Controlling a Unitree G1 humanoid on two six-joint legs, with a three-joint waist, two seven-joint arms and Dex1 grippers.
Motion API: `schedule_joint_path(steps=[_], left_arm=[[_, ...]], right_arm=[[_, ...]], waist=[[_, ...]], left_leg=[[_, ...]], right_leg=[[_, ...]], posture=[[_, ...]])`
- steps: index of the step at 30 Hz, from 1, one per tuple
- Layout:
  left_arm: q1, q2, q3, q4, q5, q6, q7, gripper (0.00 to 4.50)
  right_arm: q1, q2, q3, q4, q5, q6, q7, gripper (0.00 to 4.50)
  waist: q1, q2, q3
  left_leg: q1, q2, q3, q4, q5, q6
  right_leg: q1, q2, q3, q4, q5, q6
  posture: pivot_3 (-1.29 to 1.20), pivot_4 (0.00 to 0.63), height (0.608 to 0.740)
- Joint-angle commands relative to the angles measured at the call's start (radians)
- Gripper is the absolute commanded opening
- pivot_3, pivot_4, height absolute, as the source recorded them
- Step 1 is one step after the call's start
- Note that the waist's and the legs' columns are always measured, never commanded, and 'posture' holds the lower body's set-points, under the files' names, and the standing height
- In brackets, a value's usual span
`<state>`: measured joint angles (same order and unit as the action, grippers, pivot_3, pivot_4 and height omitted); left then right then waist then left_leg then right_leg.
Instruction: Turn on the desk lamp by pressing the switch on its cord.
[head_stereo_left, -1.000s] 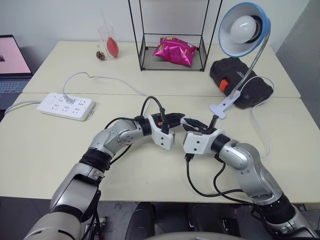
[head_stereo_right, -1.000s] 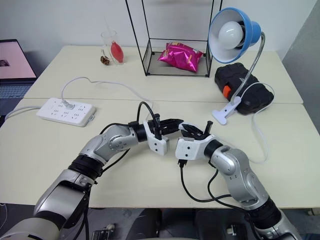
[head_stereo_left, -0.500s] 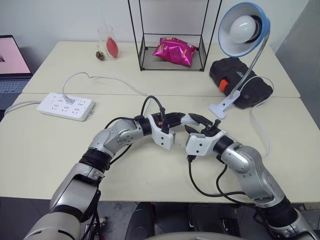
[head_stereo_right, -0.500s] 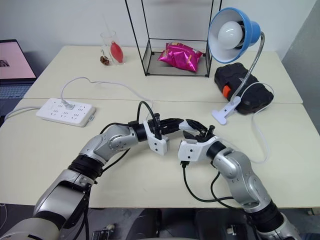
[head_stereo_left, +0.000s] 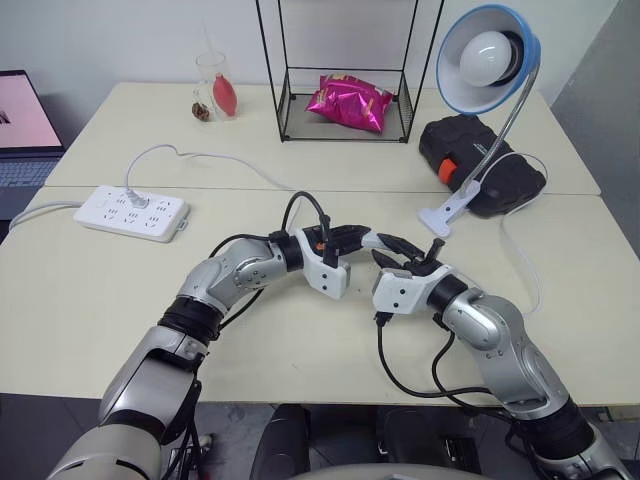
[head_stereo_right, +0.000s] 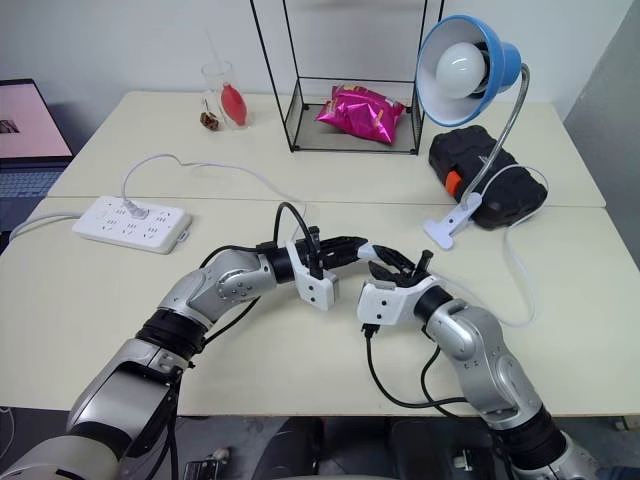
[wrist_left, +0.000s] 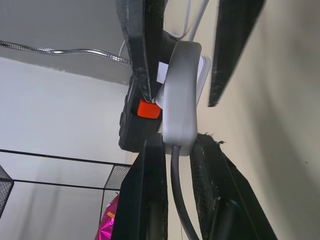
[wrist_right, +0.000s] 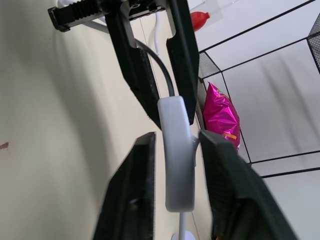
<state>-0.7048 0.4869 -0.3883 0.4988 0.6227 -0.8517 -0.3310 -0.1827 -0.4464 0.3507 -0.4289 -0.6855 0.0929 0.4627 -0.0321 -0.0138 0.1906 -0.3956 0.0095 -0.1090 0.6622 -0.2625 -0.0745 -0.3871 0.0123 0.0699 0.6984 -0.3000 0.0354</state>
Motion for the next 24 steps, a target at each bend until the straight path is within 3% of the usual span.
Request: schedule_joint_path(steps=[1,16,17,22,24], left_arm=[[0.001,0.005,0.010,-0.045,-0.032,-0.007,0.008,0.33],[0.001,0.004,0.010,-0.047,-0.017,-0.012,0.022,0.33],[0.002,0.004,0.011,-0.049,-0.012,-0.008,0.027,0.33],[0.016,0.006,0.011,-0.068,0.010,0.007,0.050,0.33],[0.020,0.008,0.011,-0.075,0.014,0.010,0.057,0.33]], right_arm=[[-0.011,0.007,-0.008,-0.014,0.001,-0.007,0.004,0.42],[-0.002,0.004,-0.034,-0.023,0.017,-0.052,-0.030,0.40],[0.004,0.005,-0.042,-0.029,0.021,-0.058,-0.039,1.11],[0.043,-0.020,-0.055,-0.044,-0.020,-0.095,-0.075,2.03],[0.055,-0.021,-0.054,-0.047,-0.035,-0.100,-0.088,2.03]], waist=[[0.000,0.000,0.000],[0.000,0.000,0.000],[0.000,0.000,0.000],[0.000,0.000,0.000],[0.000,0.000,0.000]], left_leg=[[0.000,0.000,0.000,0.000,0.000,0.000],[0.000,0.000,0.000,0.000,0.000,0.000],[0.000,0.000,0.000,0.000,0.000,0.000],[0.000,0.000,0.000,0.000,0.000,0.000],[0.000,0.000,0.000,0.000,0.000,0.000]], right_leg=[[0.000,0.000,0.000,0.000,0.000,0.000],[0.000,0.000,0.000,0.000,0.000,0.000],[0.000,0.000,0.000,0.000,0.000,0.000],[0.000,0.000,0.000,0.000,0.000,0.000],[0.000,0.000,0.000,0.000,0.000,0.000]], posture=[[0.00,0.150,0.740],[0.00,0.150,0.740],[0.00,0.150,0.740],[0.00,0.150,0.740],[0.00,0.150,0.740]])
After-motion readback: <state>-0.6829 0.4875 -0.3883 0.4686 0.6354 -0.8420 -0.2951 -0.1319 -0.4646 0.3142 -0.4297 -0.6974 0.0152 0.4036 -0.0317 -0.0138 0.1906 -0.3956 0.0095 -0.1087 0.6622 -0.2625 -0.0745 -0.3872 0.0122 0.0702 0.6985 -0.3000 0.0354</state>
